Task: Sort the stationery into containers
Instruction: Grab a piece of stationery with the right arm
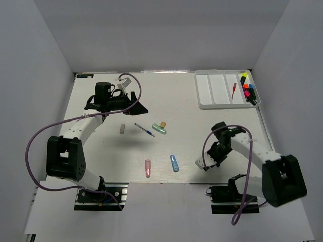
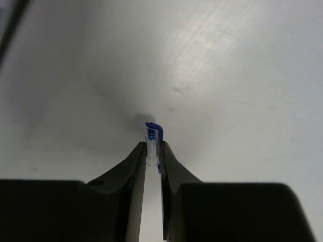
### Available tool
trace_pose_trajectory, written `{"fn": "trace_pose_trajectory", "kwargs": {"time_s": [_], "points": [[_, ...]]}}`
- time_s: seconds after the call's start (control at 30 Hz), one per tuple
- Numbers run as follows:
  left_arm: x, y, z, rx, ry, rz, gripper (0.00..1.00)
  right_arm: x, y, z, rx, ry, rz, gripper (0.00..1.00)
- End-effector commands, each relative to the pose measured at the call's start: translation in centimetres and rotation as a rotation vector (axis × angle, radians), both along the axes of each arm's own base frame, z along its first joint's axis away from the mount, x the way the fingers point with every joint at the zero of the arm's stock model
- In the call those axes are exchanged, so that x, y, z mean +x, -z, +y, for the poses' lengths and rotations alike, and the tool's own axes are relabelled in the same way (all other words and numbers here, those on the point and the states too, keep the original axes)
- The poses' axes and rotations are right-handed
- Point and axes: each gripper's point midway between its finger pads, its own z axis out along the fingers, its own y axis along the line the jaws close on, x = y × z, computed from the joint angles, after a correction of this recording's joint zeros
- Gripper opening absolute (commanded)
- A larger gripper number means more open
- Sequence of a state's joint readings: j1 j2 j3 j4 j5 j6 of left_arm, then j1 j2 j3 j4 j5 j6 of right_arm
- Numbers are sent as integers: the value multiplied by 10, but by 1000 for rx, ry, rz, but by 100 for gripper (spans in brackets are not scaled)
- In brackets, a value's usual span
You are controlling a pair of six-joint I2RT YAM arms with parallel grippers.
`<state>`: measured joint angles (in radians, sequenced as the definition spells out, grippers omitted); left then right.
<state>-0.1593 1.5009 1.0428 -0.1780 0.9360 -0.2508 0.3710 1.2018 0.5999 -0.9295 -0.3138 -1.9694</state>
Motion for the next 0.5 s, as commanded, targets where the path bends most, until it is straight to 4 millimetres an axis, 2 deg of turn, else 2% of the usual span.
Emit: {"fn": "trace_pose_trajectory", "kwargs": {"time_s": [0.0,0.07,0.1,0.17,0.2,0.23,0.27,0.33,0.37,0.47], "points": [[-4,-13,-5,-72,-3,8,90,61,-35,47,154,60,-55,4],[-3,-18,-5,-87,-15,-11,89,76,-47,63,199,229,42,0],[-5,-18,-6,-100,-23,7,89,97,-62,75,225,297,72,0],[-5,-22,-3,-123,-34,-23,89,107,-84,98,299,477,222,0],[-6,-23,-1,-140,-54,-5,89,127,-101,112,344,524,252,0],[-9,-23,0,-152,-67,-22,89,130,-116,126,414,569,330,0],[-11,-23,0,-163,-75,-22,88,132,-124,134,428,690,439,0],[-12,-23,4,-200,-114,-23,87,148,-154,155,551,759,517,0],[-15,-28,4,-211,-122,-44,86,146,-165,161,559,886,641,0],[-21,-27,2,-230,-123,-46,81,161,-190,177,672,977,767,0]]}}
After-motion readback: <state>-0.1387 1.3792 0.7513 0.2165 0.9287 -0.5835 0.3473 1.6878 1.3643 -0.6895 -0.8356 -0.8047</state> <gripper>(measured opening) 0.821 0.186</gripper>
